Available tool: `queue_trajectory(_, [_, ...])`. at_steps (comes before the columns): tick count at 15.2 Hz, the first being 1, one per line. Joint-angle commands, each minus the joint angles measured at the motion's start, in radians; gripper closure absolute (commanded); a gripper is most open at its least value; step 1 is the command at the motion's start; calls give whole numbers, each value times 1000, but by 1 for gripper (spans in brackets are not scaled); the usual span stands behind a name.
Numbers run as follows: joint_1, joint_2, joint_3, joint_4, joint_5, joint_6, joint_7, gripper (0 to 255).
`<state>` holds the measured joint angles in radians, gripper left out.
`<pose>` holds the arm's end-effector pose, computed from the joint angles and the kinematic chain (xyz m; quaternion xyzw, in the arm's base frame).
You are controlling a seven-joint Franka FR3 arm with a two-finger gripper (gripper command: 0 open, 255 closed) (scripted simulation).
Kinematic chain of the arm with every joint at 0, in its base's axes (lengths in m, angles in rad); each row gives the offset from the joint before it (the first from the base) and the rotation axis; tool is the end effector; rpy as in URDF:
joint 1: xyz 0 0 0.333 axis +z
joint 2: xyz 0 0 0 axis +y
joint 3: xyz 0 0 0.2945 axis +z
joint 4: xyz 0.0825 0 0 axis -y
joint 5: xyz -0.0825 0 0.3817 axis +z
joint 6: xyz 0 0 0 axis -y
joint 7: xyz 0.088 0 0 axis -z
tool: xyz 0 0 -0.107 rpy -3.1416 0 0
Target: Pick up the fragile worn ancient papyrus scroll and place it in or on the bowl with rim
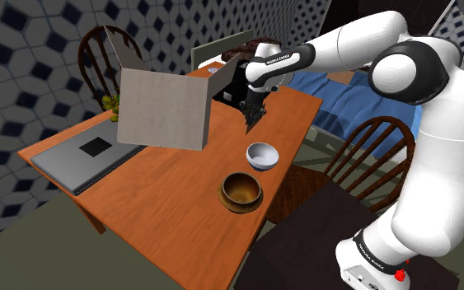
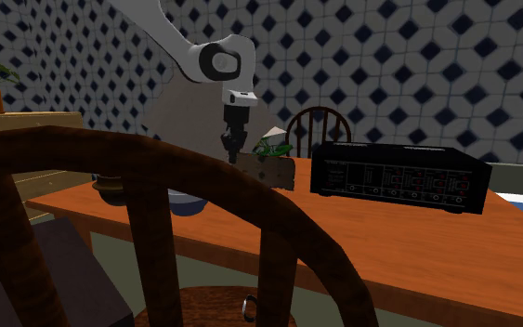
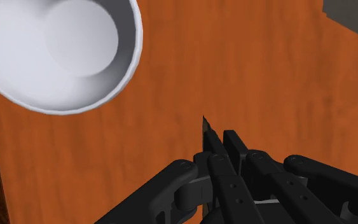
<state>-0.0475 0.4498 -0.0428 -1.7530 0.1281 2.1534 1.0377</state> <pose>0.6399 -0.0507 0.2926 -0.8251 0.5629 0.0413 0.0274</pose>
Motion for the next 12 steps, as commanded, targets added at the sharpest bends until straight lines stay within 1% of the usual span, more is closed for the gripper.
queue_trajectory(1, [0, -13, -1, 8, -2, -21, 2, 255])
queue_trajectory(12, [1, -75, -5, 68, -12, -143, 16, 255])
